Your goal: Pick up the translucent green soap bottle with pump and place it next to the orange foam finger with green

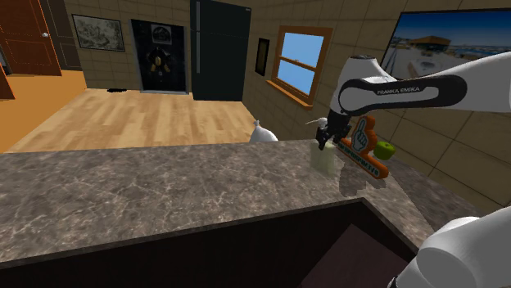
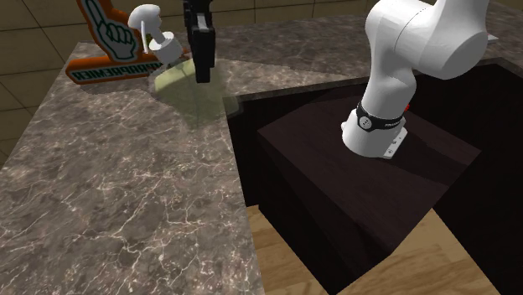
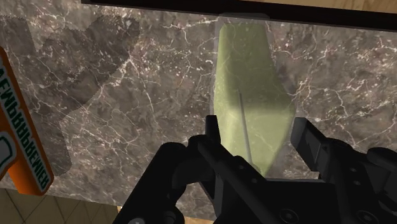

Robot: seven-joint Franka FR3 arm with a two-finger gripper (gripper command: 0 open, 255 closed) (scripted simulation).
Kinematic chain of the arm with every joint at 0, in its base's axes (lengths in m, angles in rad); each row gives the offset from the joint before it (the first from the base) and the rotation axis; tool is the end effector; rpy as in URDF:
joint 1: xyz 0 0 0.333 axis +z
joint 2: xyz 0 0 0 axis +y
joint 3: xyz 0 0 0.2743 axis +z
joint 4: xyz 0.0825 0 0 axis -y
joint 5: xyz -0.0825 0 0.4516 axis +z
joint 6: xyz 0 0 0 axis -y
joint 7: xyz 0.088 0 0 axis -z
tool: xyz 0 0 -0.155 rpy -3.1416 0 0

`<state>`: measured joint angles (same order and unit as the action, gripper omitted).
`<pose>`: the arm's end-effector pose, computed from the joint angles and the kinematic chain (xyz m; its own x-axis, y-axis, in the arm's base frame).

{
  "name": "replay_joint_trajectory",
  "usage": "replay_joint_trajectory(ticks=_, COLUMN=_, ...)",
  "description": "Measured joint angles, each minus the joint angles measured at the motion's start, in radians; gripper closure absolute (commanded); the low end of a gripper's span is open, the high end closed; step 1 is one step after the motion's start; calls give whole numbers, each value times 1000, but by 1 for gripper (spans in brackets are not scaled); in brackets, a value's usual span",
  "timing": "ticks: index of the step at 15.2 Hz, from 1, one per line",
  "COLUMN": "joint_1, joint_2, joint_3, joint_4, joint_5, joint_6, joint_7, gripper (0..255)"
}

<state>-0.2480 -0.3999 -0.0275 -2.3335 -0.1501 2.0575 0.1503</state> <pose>0.5039 -0.1568 0.3925 0.9289 -0.3439 0.1373 -0.3593 -0.9267 0.1099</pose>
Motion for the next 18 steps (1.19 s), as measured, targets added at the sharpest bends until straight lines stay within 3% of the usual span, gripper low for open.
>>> replay_joint_trajectory(ticks=18, joint_1=3, joint_2=-6, joint_3=5, joint_4=236, joint_5=14, joint_6=-240, joint_7=-29, gripper=255)
